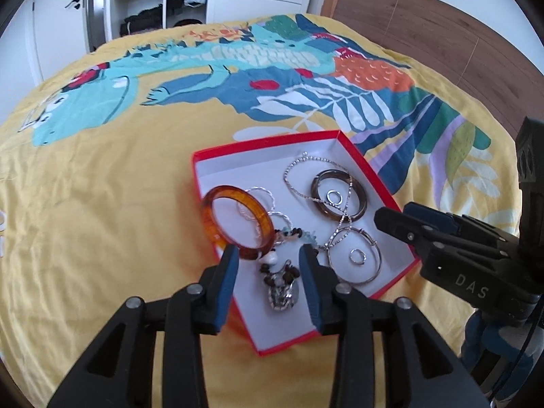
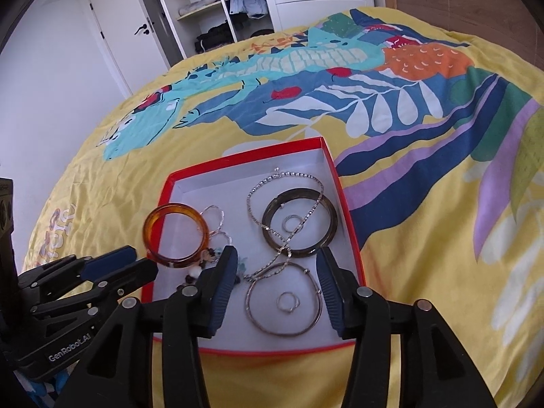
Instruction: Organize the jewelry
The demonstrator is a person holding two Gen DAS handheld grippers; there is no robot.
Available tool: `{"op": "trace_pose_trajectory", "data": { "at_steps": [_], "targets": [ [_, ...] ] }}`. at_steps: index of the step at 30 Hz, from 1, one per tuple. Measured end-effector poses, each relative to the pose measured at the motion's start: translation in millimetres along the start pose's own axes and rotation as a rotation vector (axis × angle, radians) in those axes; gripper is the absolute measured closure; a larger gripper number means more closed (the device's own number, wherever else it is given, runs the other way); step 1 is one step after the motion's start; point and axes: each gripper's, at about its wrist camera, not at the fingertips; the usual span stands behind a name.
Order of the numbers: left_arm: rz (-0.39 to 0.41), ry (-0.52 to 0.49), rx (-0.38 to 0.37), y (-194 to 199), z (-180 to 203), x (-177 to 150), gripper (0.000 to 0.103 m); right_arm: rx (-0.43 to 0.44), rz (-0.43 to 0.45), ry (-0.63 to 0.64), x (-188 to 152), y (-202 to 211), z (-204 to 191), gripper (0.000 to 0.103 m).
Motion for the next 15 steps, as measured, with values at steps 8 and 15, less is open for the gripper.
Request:
{"op": "trace_pose_trajectory", "data": {
  "at_steps": [8, 15],
  "targets": [
    [0.037, 0.017, 0.079, 37, -8, -28, 0.067, -0.003, 0.017, 0.004, -23, 23, -21, 0.050],
    [0.078, 0.062, 0.128, 70, -24, -61, 0.067, -0.011, 0.035, 0.025, -44, 46, -48, 0.049]
  ]
}}
Point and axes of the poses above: each gripper's, at about its wrist camera, not at the fingertips, and y roughly against the way its jaws point, z to its right, x to its top, and after that the axes turned 15 degrees about -z, right-handed
